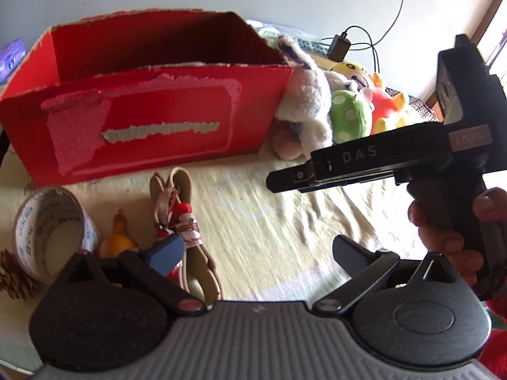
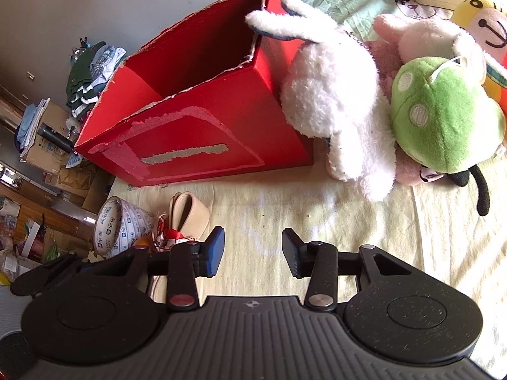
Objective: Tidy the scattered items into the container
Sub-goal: 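Move the right tool toward the beige sandals tied with red ribbon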
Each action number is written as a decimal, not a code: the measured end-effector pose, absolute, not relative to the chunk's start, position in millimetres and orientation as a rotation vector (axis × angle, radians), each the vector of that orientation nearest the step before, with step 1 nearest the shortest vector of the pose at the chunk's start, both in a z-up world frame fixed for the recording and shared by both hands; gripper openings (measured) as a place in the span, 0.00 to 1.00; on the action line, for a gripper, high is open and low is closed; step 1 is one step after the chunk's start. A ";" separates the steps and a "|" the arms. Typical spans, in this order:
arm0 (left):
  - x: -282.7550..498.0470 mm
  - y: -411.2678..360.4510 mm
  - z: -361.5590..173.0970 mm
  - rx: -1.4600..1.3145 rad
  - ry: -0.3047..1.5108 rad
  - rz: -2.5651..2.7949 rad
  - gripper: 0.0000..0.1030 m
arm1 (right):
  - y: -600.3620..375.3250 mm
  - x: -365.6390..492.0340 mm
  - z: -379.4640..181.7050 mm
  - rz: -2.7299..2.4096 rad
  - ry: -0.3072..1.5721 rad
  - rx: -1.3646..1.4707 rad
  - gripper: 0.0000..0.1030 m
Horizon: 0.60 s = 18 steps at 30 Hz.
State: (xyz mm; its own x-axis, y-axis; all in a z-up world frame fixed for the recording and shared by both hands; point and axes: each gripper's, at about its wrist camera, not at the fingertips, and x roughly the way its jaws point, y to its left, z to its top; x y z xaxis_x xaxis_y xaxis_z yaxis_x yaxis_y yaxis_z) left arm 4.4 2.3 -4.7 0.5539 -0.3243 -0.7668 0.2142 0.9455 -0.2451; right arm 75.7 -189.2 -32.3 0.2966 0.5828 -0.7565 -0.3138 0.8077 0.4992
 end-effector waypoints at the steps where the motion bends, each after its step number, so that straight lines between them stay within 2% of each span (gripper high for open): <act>1: 3.2 3.3 -3.1 -0.118 0.924 -0.321 0.98 | -186.6 76.8 -32.9 0.635 1.130 0.289 0.35; 5: 8.0 7.1 -17.0 -0.132 0.983 -0.308 0.97 | -167.9 79.9 -34.4 0.739 1.153 0.295 0.29; 13: 4.6 13.6 -25.1 -0.166 1.000 -0.312 0.95 | -124.1 78.7 -42.6 0.878 1.208 0.170 0.25; 18: 7.4 3.0 -26.9 -0.143 0.996 -0.350 0.96 | -131.4 79.0 -47.0 0.866 1.228 0.165 0.24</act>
State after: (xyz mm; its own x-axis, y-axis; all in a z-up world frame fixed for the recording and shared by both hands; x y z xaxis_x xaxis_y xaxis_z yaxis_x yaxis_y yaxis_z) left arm 7.4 3.0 -26.9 0.4931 -0.3523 -0.7954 0.2230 0.9350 -0.2759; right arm 79.0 -131.4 -47.0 0.0698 0.6552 -0.7523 -0.4886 0.6799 0.5468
